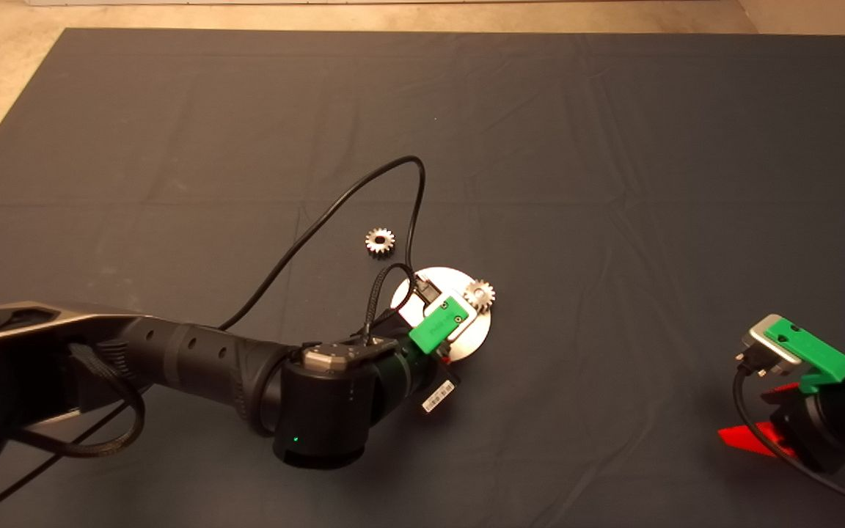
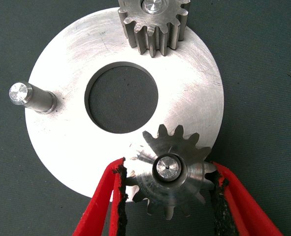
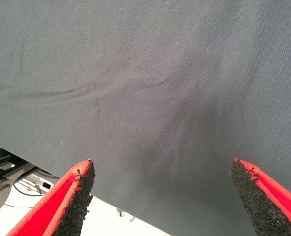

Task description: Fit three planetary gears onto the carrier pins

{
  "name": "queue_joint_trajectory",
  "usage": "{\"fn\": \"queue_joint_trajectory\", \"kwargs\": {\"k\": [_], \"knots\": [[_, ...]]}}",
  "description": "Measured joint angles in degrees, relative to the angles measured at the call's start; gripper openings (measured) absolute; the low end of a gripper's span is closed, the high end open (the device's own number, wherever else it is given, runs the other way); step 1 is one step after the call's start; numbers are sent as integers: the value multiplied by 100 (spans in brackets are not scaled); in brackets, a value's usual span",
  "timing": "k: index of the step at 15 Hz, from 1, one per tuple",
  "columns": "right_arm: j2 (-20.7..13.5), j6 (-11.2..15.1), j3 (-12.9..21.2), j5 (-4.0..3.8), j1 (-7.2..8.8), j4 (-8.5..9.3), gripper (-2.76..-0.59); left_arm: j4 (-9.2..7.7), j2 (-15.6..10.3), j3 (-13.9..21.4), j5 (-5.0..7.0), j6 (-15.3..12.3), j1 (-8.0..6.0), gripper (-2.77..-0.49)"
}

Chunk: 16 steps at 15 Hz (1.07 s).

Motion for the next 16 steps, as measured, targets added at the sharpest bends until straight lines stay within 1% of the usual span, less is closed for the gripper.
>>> {"fn": "queue_joint_trajectory", "kwargs": {"k": [1,6,7,11,12,14,15,16], "knots": [[0,-2,0,1,0,0,-131,6,0,-6,0,4,0,-227],[0,-2,0,-2,0,0,-131,57,0,-12,-16,28,0,-222],[0,-2,0,-2,0,0,-131,70,0,-22,-15,30,-1,-213],[0,-1,0,-2,0,0,-131,121,-2,-28,-9,39,-1,-198],[0,-2,0,-2,0,0,-131,135,-1,-28,-5,39,-2,-187],[0,-2,0,1,0,0,-131,146,-2,-28,2,39,-2,-182],[0,-2,0,0,0,0,-131,149,-5,-28,2,39,-2,-173],[-2,-2,0,-2,0,0,-131,149,-13,-28,2,39,-2,-171]]}}
